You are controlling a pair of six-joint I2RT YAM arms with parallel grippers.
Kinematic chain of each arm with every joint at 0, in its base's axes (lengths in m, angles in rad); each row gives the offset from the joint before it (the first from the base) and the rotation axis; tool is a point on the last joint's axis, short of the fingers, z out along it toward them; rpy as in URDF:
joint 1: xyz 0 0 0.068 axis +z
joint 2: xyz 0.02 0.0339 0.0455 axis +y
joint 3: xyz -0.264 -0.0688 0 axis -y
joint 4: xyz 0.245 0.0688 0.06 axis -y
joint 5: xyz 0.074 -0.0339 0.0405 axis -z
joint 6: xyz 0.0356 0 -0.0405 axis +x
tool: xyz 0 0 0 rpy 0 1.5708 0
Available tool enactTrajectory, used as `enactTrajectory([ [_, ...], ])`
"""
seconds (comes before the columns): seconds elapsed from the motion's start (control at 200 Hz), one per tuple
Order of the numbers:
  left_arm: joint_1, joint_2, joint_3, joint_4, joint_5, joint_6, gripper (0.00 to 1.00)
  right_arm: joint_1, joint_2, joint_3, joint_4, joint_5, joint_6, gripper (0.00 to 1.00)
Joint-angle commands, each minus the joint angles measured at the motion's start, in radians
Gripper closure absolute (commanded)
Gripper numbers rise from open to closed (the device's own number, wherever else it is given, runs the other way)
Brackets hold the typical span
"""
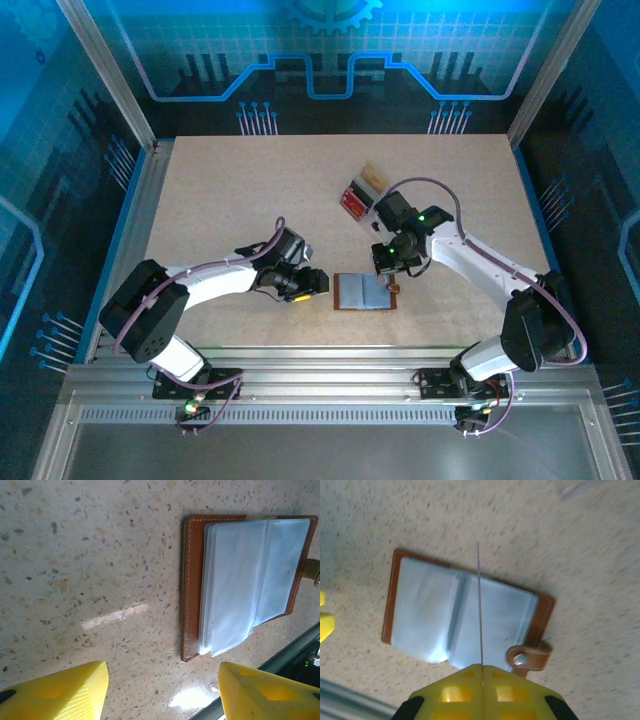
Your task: Put the credit cards into the card holder
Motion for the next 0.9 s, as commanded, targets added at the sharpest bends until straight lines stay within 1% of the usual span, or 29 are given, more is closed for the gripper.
enactTrajectory([
  [0.0,-0.017,0.013,0.026,-0.017,-0.022,0.027,0.39,0.029,-0.012,-0.042,0.052,-0.105,0.076,1.00],
  [0.12,-0.020,0.013,0.018,-0.009,-0.022,0.025,0.39,0.036,0.011,-0.070,0.093,-0.131,0.106,1.00],
  [0.285,-0.020,-0.003,0.001,-0.004,-0.025,0.028,0.39,0.045,0.063,-0.080,0.103,-0.107,0.128,1.00],
  [0.896,-0.019,-0.007,-0.028,0.021,-0.026,0.032,0.39,0.072,0.126,-0.100,0.111,-0.095,0.176,1.00],
])
